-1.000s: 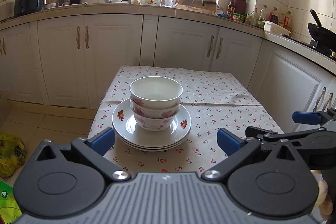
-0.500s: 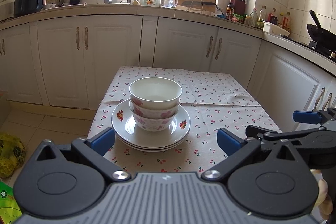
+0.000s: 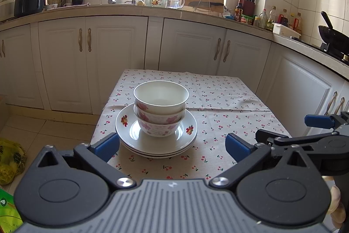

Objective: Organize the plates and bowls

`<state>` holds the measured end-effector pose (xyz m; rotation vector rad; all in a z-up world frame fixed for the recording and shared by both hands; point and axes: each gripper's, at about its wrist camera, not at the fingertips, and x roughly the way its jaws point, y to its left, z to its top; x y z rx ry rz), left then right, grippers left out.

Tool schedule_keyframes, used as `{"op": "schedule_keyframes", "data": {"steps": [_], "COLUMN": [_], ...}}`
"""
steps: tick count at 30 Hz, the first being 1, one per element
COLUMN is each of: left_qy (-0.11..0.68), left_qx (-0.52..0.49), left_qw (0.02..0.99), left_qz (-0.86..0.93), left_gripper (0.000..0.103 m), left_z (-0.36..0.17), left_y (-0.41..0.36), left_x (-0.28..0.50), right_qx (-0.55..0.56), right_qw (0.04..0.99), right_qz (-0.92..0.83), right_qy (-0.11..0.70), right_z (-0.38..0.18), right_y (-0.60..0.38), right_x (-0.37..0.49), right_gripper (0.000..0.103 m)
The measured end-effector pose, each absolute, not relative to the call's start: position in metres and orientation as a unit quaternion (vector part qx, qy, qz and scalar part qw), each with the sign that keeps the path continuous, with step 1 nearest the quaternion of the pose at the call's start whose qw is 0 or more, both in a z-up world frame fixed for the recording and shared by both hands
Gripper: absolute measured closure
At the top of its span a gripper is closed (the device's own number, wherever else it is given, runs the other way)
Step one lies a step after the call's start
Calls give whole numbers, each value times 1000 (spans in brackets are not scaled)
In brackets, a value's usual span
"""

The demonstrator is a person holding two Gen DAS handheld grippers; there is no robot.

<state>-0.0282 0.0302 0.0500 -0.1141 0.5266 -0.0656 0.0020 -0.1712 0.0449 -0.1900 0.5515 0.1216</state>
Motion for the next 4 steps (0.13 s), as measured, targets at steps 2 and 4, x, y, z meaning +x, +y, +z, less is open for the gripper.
{"op": "schedule_keyframes", "data": {"steps": [2, 4], "left_qy": [261, 261], "left_qx": [-56, -55], "left_qw": [963, 963], "left_qz": [-32, -33], "left_gripper": [1, 1], "left_z": [50, 50], "left_y": [30, 30], "left_x": [-28, -28], "right_qx": [-93, -93], "right_qw": [956, 956], "right_qz": [59, 59], "right_qy": [271, 271], "right_z": [46, 46], "right_y": [-171, -171], "right_x": [2, 1], "right_gripper": [0, 0]}}
